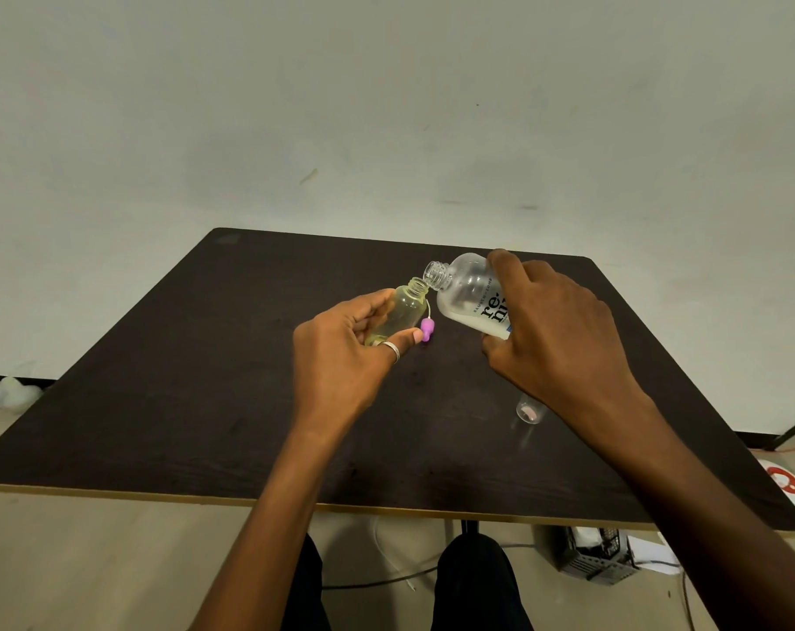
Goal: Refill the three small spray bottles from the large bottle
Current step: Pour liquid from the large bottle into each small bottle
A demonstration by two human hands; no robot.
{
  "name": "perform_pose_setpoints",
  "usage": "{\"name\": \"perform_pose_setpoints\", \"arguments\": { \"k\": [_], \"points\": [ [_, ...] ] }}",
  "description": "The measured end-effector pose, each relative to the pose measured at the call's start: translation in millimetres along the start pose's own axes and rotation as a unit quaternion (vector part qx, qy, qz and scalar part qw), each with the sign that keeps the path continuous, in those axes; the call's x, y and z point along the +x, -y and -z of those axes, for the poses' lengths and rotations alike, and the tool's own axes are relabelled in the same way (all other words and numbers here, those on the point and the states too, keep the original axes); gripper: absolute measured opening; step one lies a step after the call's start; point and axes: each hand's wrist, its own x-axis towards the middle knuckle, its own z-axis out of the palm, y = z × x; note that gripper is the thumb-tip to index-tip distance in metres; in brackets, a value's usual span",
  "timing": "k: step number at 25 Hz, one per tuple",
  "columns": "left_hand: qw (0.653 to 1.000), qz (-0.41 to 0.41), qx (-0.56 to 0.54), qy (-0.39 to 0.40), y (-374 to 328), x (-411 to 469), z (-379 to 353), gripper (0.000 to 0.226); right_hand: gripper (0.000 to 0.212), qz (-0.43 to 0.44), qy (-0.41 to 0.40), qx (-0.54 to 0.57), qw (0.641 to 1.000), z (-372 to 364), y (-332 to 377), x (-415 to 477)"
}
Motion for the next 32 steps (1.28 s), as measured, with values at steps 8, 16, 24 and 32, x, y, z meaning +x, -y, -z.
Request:
{"name": "perform_pose_setpoints", "arguments": {
  "k": [8,16,24,32],
  "points": [
    [1.0,0.007,-0.007,0.0,-2,-1,1,0.059,0.07,0.009,-0.007,-0.022,1.0,3,1,2],
    [1.0,0.006,0.0,-0.006,2,0,1,0.059,0.074,0.018,-0.005,-0.034,0.999,6,2,3],
    [1.0,0.009,0.005,-0.011,6,0,-1,0.059,0.074,0.026,-0.003,-0.042,0.999,6,1,4],
    [1.0,0.007,0.009,-0.012,8,0,-1,0.058,0.072,0.036,-0.003,-0.049,0.998,7,1,6]
  ]
}}
